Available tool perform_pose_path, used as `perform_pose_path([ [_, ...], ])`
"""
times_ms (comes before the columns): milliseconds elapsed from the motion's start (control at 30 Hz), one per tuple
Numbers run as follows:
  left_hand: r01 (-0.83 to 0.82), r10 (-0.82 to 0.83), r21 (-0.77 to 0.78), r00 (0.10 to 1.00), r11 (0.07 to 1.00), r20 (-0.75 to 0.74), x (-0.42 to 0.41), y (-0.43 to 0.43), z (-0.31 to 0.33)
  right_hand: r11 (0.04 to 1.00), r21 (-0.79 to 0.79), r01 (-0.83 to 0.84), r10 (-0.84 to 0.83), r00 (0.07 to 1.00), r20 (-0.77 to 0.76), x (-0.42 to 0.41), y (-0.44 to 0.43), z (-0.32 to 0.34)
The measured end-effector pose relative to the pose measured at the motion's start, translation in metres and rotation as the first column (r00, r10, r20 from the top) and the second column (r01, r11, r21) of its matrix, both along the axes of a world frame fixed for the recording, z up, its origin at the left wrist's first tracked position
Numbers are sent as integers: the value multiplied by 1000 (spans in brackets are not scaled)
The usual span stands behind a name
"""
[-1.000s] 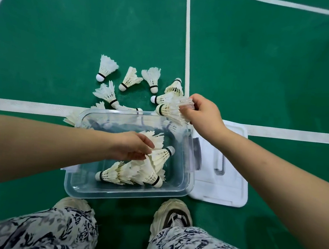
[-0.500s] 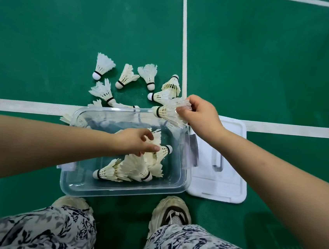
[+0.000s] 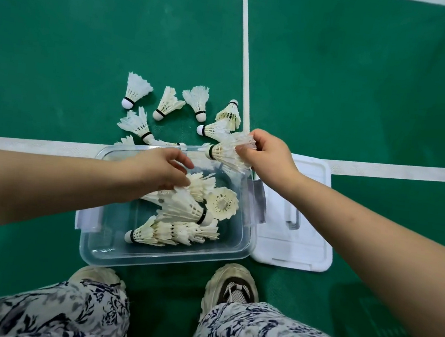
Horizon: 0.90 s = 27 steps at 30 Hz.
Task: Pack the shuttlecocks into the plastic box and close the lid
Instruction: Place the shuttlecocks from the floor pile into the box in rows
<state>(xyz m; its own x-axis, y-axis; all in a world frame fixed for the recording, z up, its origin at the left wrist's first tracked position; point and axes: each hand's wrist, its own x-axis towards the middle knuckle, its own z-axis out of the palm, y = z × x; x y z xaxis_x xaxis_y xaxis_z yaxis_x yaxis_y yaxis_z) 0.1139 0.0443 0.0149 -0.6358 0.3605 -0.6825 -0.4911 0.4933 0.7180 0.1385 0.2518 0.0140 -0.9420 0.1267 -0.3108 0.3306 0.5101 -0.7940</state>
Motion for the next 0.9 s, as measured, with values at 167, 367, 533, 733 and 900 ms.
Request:
perform_pose_path([
  [167, -7, 2, -21, 979, 1000, -203, 12, 32, -7, 1000, -9, 16, -16, 1000, -20, -1, -3, 2],
  [367, 91, -162, -216, 928, 972, -337, 21, 40, -34, 1000, -6, 25, -25, 1000, -10, 0, -2, 3],
  [533, 288, -472, -445, 793, 848, -386, 23, 24, -45, 999, 19, 34, -34, 999, -1, 1, 0, 3],
  [733, 190, -387, -485, 855, 853, -345, 20, 19, -58, 1000, 5, 19, -19, 1000, -17, 1, -3, 1],
  [900, 275, -496, -502, 780, 820, -382, 32, 41, -63, 999, 7, 44, -44, 999, -26, 0, -2, 2],
])
